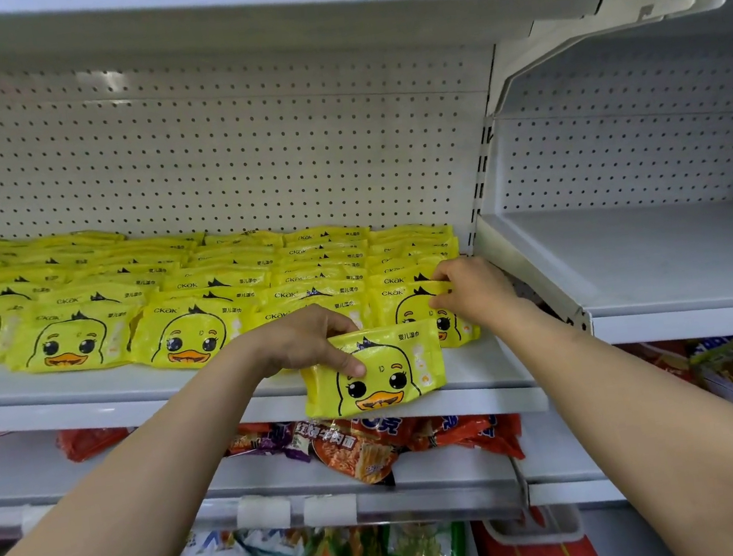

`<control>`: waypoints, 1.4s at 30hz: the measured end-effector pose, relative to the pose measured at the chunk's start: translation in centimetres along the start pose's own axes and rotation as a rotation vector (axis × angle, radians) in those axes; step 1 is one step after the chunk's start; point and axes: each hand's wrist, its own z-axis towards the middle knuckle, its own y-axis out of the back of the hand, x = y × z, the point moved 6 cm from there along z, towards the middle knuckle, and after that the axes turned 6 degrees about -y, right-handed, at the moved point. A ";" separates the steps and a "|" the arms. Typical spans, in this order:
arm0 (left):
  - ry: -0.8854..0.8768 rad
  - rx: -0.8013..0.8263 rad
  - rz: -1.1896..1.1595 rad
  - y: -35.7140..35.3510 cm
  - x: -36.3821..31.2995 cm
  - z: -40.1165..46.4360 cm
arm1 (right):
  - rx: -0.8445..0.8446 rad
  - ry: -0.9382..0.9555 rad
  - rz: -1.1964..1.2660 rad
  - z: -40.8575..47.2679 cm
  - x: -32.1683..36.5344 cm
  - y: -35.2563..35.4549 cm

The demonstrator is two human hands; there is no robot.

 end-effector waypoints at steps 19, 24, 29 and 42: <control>-0.025 0.039 -0.032 -1.0 -1.6 -0.5 | 0.201 -0.088 0.679 -0.5 -1.3 1.7; -0.025 0.029 -0.026 -1.3 -2.3 -0.7 | 0.226 -0.028 0.413 -0.5 -1.3 1.0; -0.023 0.022 -0.020 -1.0 -1.7 -0.4 | 0.119 -0.054 0.285 0.0 -1.7 0.2; 0.000 -0.026 -0.040 -0.1 -2.2 -0.5 | 0.190 0.126 0.542 -3.0 2.7 2.6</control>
